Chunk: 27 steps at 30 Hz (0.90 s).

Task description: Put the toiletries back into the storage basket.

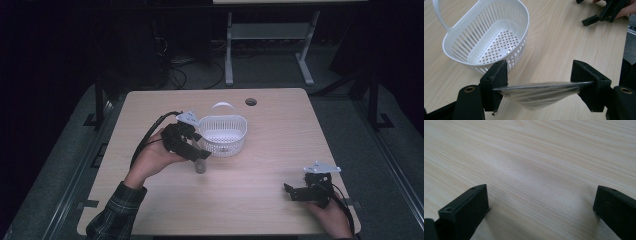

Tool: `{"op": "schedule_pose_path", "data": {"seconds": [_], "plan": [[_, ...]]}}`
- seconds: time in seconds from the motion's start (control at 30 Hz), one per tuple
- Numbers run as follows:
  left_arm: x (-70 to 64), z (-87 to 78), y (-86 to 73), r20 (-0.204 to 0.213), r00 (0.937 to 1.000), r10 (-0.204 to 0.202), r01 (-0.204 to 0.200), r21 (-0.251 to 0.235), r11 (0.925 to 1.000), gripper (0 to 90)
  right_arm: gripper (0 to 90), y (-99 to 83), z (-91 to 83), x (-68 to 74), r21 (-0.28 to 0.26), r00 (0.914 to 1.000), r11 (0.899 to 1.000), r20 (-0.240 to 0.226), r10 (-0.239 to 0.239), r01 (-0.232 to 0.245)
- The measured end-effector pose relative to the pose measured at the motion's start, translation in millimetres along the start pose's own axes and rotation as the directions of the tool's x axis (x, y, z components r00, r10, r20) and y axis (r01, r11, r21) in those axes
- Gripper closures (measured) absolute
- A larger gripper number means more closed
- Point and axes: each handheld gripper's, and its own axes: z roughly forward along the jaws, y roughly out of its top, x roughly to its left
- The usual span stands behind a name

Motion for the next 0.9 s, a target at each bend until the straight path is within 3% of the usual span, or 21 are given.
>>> {"op": "schedule_pose_path", "data": {"seconds": [0.9], "plan": [[16.8, -18.3, 14.4, -0.013, 0.9997, -0.018, 0.018, -0.027, 0.9995, 29.3, 0.0, 0.0, 0.0, 0.0, 0.000, 1.0000, 1.000, 0.000, 0.000, 0.000]]}}
